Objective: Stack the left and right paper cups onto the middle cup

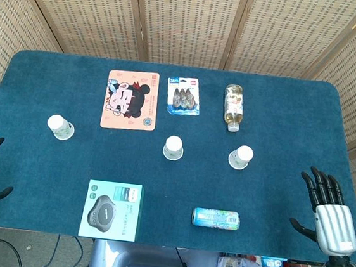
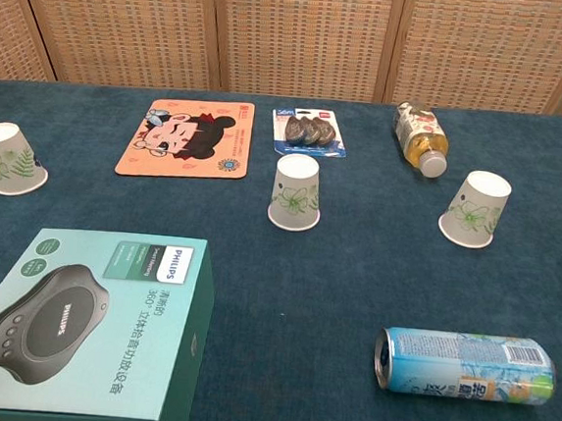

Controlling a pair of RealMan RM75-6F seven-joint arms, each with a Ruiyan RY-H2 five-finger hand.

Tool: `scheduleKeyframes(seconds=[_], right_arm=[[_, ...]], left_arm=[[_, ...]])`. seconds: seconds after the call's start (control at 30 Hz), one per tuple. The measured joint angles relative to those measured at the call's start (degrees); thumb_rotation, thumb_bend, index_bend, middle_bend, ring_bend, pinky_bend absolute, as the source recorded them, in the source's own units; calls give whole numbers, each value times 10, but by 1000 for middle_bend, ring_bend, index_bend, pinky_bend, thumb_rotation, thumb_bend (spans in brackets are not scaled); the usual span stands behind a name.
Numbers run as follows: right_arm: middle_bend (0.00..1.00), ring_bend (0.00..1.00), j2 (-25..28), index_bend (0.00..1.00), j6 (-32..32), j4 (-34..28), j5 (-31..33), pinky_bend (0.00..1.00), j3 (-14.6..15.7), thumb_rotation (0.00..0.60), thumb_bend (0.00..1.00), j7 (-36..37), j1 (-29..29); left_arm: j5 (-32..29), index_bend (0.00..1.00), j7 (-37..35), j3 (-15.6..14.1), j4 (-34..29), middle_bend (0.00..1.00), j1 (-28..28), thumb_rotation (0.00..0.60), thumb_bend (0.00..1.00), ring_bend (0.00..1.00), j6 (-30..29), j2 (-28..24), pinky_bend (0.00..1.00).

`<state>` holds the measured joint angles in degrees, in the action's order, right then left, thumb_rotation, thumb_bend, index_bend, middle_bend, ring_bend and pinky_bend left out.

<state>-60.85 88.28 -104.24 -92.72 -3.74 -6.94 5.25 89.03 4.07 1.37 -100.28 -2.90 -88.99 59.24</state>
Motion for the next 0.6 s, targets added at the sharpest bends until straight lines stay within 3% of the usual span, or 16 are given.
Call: scheduleKeyframes(seconds=[0.33, 0.6], right_arm=[[0, 0, 4, 0, -11, -5, 11, 0, 0, 600, 0, -6, 1], [0, 0, 9, 0, -24, -12, 16, 0, 1, 600, 0, 4, 7]], left_arm=[[-8, 0, -2, 3, 2, 0, -6, 600, 77, 0, 13, -1, 0], [-49, 0, -67, 33, 31, 0, -63, 600, 81, 0, 107, -1, 0]])
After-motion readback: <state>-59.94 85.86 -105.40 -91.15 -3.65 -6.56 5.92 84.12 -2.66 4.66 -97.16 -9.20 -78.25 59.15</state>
